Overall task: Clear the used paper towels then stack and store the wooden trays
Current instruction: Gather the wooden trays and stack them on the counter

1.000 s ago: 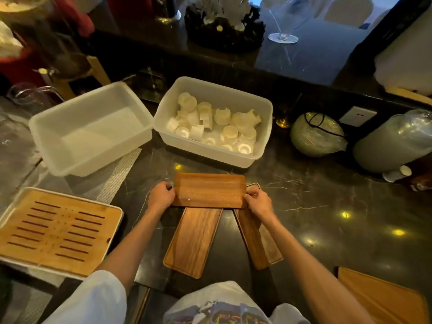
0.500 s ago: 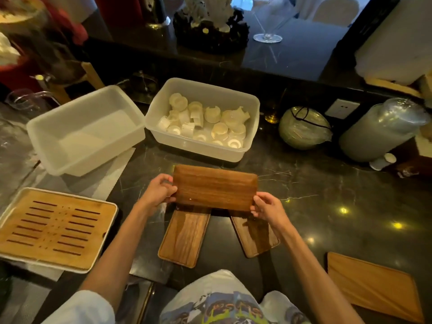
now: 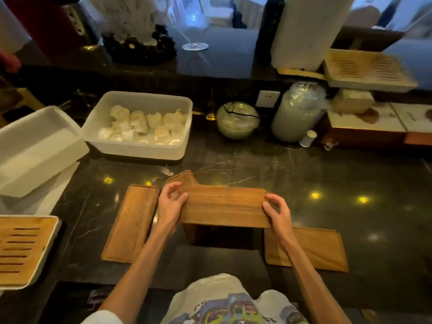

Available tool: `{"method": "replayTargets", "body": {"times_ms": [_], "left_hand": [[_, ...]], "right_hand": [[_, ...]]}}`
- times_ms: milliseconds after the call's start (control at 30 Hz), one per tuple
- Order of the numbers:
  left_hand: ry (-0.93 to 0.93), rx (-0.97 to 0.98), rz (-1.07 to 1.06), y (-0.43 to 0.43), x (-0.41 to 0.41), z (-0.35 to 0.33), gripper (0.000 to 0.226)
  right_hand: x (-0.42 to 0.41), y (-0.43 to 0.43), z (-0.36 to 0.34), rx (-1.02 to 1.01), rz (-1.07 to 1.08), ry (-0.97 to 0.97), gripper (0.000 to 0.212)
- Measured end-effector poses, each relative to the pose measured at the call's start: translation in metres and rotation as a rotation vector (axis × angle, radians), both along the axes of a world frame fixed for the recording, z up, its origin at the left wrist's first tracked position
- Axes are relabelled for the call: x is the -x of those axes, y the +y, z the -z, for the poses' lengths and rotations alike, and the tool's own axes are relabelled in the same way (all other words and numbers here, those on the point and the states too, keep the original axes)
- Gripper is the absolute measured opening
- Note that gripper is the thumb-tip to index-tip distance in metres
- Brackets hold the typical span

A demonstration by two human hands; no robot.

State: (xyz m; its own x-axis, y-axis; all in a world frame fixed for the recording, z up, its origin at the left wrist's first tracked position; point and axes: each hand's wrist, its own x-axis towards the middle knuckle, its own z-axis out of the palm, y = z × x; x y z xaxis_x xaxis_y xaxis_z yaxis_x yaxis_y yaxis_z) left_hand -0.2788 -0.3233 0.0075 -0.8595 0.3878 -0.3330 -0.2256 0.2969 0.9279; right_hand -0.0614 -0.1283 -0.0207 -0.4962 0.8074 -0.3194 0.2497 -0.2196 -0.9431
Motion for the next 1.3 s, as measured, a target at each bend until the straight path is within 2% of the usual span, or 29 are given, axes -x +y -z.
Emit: {"method": "replayTargets", "body": {"times_ms": [67, 167, 267, 400, 567, 833, 1000, 1300], "left_hand": [[-0.113, -0.046, -0.079, 0.024, -0.029, 0.005, 0.038], [-0.343, -0.109, -0.125, 0.06, -0.073, 0.018, 0.03], [-0.398, -0.069, -0.025, 0.083, -0.118, 0.025, 0.03], [-0.406, -0.052, 0.135, 0.101, -0.168, 0.029, 0.045], [-0.384, 0.058, 0.166, 0.112, -0.21, 0.037, 0.052], [-0.165, 0.258, 0.254, 0.104, -0.232, 0.051, 0.053], [-0.057, 0.309, 0.286, 0.102, -0.238, 0.059, 0.05], [0.01, 0.382, 0.304, 0.115, -0.232, 0.074, 0.051]], "right_hand": [[-0.032, 0.019, -0.001, 0.046, 0.029, -0.01, 0.035], [-0.078, 0.046, -0.004, 0.077, 0.087, -0.032, 0.041], [-0.121, 0.063, 0.001, 0.077, 0.205, -0.05, 0.034], [-0.17, 0.076, 0.015, 0.138, 0.273, -0.065, 0.032], [-0.209, 0.085, 0.029, 0.106, 0.222, -0.135, 0.038], [-0.245, 0.082, 0.044, 0.025, 0.016, -0.29, 0.044], [-0.252, 0.082, 0.05, -0.058, -0.069, -0.408, 0.044], [-0.228, 0.102, 0.05, -0.124, 0.041, -0.468, 0.039]]}}
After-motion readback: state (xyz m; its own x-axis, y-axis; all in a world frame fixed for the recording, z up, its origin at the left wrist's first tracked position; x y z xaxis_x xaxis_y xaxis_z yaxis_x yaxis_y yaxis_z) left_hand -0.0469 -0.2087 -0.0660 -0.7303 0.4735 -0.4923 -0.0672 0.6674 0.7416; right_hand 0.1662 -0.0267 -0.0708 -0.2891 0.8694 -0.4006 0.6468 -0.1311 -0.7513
